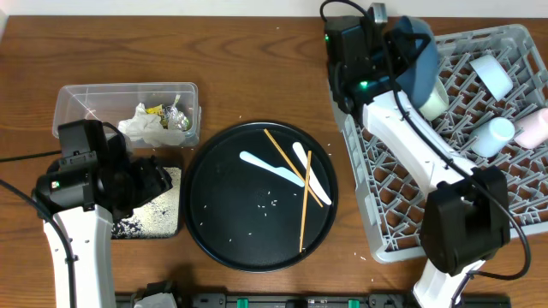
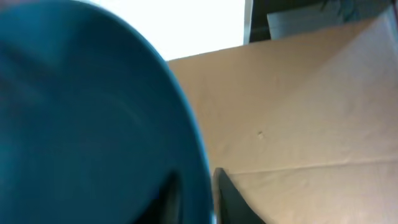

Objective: Sort waste into correct bins and load items into the dishwasher rack
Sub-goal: 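Lower the blue plate upright into the rack's back-left and release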

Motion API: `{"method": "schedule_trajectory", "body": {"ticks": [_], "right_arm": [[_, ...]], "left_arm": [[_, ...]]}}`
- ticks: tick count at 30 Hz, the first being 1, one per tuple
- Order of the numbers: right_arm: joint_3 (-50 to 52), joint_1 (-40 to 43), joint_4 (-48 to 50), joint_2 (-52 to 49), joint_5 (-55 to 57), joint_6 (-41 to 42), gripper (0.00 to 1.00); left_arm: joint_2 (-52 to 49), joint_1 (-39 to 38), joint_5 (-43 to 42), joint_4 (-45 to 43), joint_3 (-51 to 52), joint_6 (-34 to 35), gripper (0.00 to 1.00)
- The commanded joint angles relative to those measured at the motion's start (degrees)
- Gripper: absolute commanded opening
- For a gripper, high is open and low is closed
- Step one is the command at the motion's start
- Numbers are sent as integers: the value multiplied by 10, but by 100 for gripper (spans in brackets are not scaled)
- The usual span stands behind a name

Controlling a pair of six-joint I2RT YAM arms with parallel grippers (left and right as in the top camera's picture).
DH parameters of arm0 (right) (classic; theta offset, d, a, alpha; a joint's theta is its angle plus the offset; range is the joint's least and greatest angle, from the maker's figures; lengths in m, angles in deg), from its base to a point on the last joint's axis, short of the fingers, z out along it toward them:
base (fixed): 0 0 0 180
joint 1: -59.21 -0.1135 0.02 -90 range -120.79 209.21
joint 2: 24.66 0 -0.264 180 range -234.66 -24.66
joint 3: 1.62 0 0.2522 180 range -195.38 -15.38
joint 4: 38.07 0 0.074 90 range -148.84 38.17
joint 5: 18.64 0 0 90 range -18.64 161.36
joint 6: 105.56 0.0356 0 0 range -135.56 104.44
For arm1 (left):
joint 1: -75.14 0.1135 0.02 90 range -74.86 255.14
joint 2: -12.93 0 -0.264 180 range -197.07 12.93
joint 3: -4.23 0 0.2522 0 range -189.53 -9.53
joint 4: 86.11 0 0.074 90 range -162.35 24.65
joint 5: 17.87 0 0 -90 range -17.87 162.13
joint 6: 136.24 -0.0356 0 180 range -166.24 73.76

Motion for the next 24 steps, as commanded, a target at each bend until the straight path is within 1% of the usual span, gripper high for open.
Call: {"method": "schedule_trajectory", "body": {"ticks": [1,3,7,11,13,20,24], "right_arm": [[-1,-21,-3,1,11,44,29],[-1,-30,-5,1,12,53,31],[-1,-45,-5,1,13,59,31],[-1,-46,-23,1,12,87,30],[-1,-46,-54,1,10,119,30],[-1,-45,-221,1,-36,264,29],[-1,-45,-265,1,-42,314,28]], "left_arm": [[-1,2,1,2,-8,4,72],[-1,2,1,2,-7,4,72],[-1,2,1,2,-7,4,72],[-1,2,1,2,-7,4,72],[-1,2,1,2,-7,4,72],[-1,2,1,2,-7,4,72],[-1,2,1,2,-7,4,72]]}}
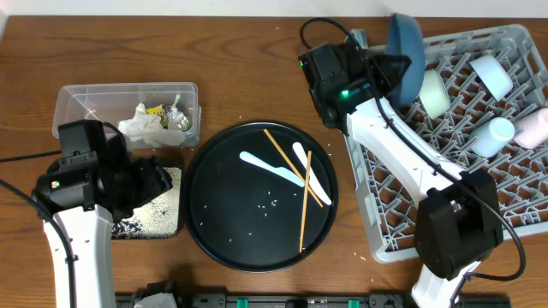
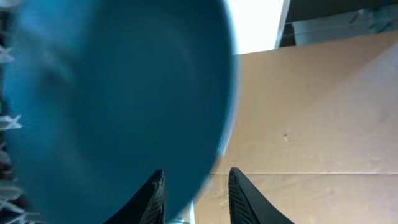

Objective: Sort waste into correct bins and load items into the dishwasher rack
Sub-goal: 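Lower the blue plate upright into the rack's back-left and release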

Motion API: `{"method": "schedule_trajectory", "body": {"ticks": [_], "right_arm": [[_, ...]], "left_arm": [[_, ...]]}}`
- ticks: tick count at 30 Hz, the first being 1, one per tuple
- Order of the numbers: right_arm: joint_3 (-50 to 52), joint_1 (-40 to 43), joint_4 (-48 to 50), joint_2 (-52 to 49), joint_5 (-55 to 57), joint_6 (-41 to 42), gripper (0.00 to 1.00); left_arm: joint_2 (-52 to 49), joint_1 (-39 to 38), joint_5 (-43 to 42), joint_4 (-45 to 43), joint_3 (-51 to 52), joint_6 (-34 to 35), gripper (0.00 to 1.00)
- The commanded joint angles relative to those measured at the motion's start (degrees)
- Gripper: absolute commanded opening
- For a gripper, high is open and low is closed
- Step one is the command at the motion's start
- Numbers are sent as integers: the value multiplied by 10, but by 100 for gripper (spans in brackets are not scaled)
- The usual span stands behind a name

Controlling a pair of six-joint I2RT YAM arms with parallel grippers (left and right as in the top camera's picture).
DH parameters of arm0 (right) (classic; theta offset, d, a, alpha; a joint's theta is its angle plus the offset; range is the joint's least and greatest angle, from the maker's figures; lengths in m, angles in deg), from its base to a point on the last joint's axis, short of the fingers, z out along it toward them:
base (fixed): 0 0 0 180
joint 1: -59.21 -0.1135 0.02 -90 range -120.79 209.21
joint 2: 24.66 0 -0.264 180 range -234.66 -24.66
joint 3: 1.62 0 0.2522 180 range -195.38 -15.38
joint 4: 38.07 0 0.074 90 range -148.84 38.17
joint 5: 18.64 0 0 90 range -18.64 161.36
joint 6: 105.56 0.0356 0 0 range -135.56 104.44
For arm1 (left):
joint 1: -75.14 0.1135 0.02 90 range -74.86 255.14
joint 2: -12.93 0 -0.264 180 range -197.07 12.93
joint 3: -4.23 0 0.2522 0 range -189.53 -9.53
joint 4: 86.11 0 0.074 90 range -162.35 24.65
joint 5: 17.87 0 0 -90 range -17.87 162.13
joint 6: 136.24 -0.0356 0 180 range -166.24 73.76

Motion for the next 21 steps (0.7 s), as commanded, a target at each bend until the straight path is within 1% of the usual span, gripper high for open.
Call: {"method": "schedule_trajectory", "body": {"ticks": [1,13,15,19,21], "right_arm": [[-1,0,-16,1,-5,87,27],[-1,-1,-37,1,-5,97,25],[-1,-3,-62,1,-5,118,25],[-1,-11,-129,6,-10,199,28],[-1,-14,-160,12,-33,230,29]], "left_arm": [[-1,2,1,2,-8,3,72],[-1,2,1,2,-7,3,73],[-1,2,1,2,-7,3,72],[-1,2,1,2,-7,3,72],[-1,2,1,2,-7,3,72]]}}
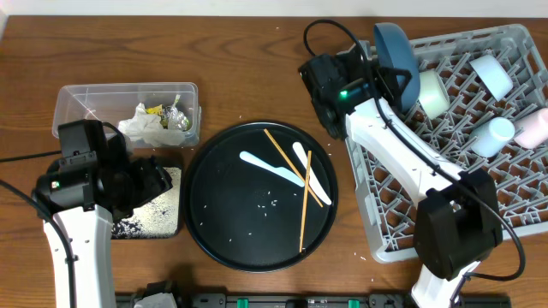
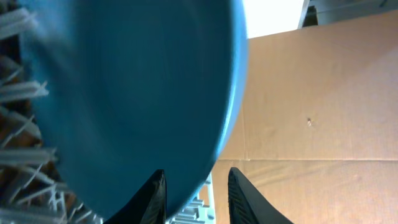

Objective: Sort waste into correct bins and load items into the dishwasher rack
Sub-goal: 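Lower the blue plate upright into the rack's back-left and release, then move right gripper to the chopsticks on the round tray and grasp one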

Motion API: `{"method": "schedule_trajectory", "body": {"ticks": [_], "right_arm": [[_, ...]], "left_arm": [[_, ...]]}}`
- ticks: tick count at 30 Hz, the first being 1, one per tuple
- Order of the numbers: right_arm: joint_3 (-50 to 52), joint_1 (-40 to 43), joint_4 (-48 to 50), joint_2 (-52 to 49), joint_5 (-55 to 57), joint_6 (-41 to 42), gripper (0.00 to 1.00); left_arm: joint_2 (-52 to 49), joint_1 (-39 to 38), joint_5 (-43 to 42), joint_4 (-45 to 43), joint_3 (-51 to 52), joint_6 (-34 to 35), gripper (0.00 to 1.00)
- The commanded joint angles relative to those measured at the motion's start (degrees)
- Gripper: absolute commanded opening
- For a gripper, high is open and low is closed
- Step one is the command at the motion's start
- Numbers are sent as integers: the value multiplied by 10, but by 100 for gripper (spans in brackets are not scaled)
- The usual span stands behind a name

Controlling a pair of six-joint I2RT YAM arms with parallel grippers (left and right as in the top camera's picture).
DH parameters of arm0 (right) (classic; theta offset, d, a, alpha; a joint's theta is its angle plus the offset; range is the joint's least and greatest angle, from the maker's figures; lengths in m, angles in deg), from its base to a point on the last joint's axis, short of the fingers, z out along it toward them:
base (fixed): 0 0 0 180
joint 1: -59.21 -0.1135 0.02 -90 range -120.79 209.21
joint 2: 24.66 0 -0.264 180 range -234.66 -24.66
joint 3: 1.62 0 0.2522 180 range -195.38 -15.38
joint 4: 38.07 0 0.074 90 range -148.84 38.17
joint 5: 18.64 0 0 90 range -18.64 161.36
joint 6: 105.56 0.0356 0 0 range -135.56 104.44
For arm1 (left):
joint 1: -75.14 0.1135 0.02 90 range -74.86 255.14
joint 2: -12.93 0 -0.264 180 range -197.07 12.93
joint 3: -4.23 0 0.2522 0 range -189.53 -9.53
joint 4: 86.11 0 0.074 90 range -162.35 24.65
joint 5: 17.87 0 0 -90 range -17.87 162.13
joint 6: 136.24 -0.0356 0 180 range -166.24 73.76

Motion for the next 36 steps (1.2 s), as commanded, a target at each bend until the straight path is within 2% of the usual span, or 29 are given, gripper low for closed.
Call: {"method": "schedule_trajectory", "body": {"ticks": [1,9,17,22,29,33,36], "right_arm": [[-1,-8,-31,16,-27,89,30],[-1,-8,-92,69,-160,184,35],[-1,-8,-102,134,-197,184,39],[-1,-7,-104,179,-207,183,47],[-1,-7,-102,231,-225,184,51],[-1,-2,-102,260,-271,183,57],[-1,8,-99,279,-360,182,64]], "left_arm": [[-1,2,1,2,-7,3,72],[-1,2,1,2,-7,3,72],[-1,2,1,2,-7,3,72],[-1,2,1,2,-7,3,72],[-1,2,2,2,-7,3,72],[-1,2,2,2,-7,3,72],[-1,2,2,2,-7,3,72]]}}
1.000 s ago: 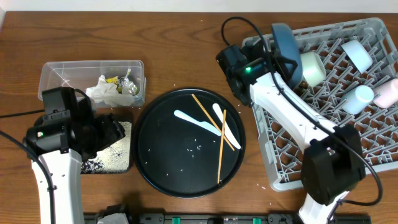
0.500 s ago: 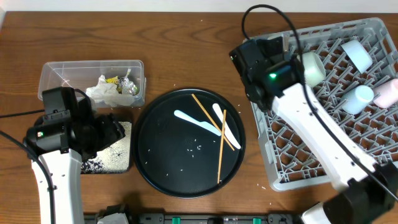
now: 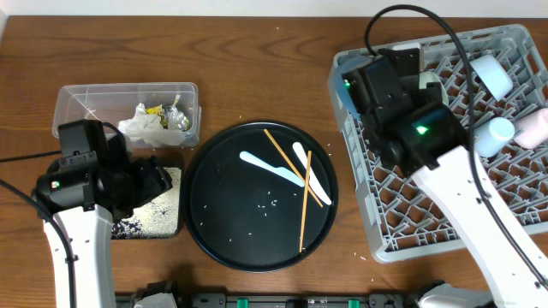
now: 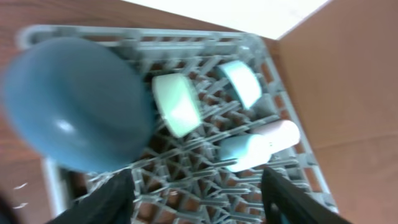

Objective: Sort waste into correct bins and load items into the dishwasher rack
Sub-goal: 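Move right gripper to the chopsticks on the round tray and grasp one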

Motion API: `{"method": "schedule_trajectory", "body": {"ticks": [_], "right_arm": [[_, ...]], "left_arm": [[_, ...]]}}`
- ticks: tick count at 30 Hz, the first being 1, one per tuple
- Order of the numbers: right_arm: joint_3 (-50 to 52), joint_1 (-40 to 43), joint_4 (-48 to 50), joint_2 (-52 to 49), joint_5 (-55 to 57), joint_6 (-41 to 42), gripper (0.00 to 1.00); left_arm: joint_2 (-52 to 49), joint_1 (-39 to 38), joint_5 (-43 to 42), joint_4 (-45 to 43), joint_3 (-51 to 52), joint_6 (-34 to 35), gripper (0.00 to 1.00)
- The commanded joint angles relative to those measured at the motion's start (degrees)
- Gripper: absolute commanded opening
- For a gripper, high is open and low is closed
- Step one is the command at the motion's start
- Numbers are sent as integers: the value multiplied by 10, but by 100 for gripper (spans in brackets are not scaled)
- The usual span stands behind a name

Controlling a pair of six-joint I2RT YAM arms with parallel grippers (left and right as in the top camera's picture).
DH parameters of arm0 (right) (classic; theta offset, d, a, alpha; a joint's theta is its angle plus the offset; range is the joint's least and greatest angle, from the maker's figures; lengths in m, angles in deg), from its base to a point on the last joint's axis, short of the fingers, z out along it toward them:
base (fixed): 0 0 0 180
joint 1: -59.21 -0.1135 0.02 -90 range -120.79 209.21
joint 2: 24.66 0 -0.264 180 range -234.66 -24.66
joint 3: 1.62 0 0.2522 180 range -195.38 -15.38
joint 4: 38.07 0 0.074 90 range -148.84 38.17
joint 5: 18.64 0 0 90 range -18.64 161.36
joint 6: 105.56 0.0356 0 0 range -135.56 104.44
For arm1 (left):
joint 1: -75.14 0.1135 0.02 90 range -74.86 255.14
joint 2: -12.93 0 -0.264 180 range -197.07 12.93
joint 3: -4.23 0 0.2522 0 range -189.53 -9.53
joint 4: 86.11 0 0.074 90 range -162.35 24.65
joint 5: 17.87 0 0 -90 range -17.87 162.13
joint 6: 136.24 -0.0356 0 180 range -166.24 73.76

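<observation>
A blue bowl stands on its edge at the left end of the grey dishwasher rack, beside a mint cup. My right gripper hangs open above the rack with nothing between its fingers; in the overhead view the right arm covers the bowl. On the black plate lie two wooden chopsticks and two white utensils. My left gripper rests at the table's left by a small tray; its jaws are too dark to read.
A clear bin holding wrappers and crumpled paper stands at the back left. In front of it lies a tray with dark crumbs. More cups and a pink one sit in the rack's right part.
My right gripper held the blue bowl's rim at the rack's back left corner; now it is open and higher above the rack, and the bowl stands in the rack by itself. The left arm is unmoved.
The right gripper held the blue bowl over the rack's back left part. It then held it further left, at the rack's edge, then low among the prongs. Now the bowl is let go in the rack. The plate, bins and left arm stayed as they were.
</observation>
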Motion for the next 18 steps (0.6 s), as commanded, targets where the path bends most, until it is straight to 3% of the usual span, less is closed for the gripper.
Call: {"method": "schedule_trajectory", "body": {"ticks": [1,6,10,18], "right_arm": [[-1,15,6,28,-133,-5,66],[-1,22,21,27,-396,-75,71],[-1,21,14,3,-527,-85,72],[-1,0,-47,-93,-557,-4,57]], "left_arm": [[-1,2,2,2,-7,3,72],[-1,2,2,2,-7,3,72],[-1,2,2,2,-7,3,72],[-1,2,8,2,-7,3,72]]}}
